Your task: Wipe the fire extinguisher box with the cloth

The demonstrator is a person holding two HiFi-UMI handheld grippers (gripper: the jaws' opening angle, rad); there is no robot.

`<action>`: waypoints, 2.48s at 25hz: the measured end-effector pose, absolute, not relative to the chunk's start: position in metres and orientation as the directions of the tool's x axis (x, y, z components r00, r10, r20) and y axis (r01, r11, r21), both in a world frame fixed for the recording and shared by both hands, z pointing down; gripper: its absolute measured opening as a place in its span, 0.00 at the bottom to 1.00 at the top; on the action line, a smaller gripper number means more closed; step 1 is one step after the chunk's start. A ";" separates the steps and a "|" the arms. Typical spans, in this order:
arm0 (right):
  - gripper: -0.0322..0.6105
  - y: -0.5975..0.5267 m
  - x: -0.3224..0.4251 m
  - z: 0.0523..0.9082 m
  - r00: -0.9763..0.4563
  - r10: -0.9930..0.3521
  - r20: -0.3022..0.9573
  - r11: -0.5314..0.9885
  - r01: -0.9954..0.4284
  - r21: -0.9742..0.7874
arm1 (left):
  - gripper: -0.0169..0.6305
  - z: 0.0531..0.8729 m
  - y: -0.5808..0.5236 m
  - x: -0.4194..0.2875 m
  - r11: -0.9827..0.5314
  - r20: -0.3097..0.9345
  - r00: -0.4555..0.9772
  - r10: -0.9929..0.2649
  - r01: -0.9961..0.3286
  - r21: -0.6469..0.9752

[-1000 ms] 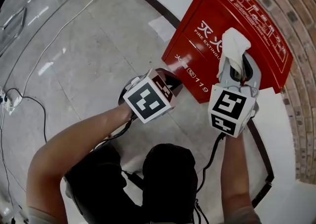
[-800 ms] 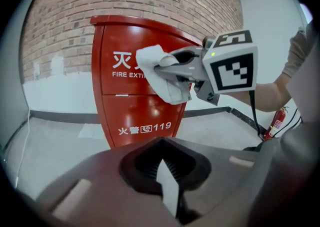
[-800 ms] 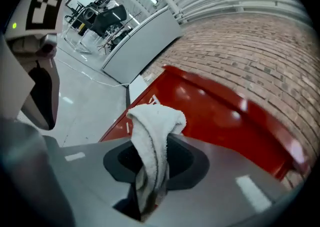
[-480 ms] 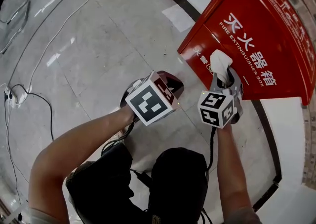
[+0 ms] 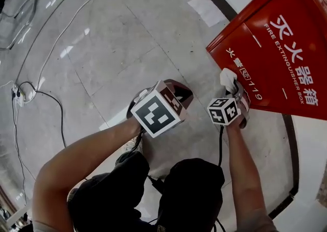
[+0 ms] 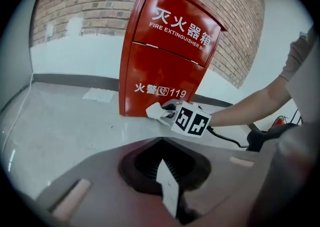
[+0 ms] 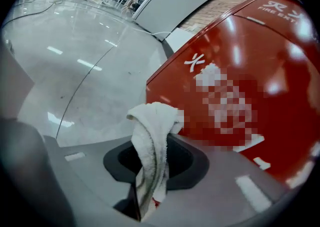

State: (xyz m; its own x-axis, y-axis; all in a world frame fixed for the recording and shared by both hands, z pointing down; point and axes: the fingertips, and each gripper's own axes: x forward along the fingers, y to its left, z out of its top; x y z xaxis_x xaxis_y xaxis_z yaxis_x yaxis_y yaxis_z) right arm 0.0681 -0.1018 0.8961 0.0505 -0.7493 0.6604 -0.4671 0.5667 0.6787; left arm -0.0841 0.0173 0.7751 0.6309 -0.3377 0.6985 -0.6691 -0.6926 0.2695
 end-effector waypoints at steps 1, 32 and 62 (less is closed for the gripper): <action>0.24 -0.102 0.067 0.907 0.059 -0.737 0.674 0.579 -0.458 0.674 | 0.03 0.778 0.020 -0.089 -0.684 0.704 0.626 -0.335 -0.676 0.276; 0.24 -0.143 -0.034 0.477 -0.181 -0.969 0.167 0.239 -0.520 0.820 | 0.03 0.634 -0.032 -0.086 -0.709 0.558 0.621 -0.551 -0.701 0.080; 0.24 -0.166 -0.046 0.894 0.124 -0.714 0.689 0.621 -0.342 0.705 | 0.03 0.793 -0.015 -0.188 -0.609 0.682 0.625 -0.379 -0.723 0.324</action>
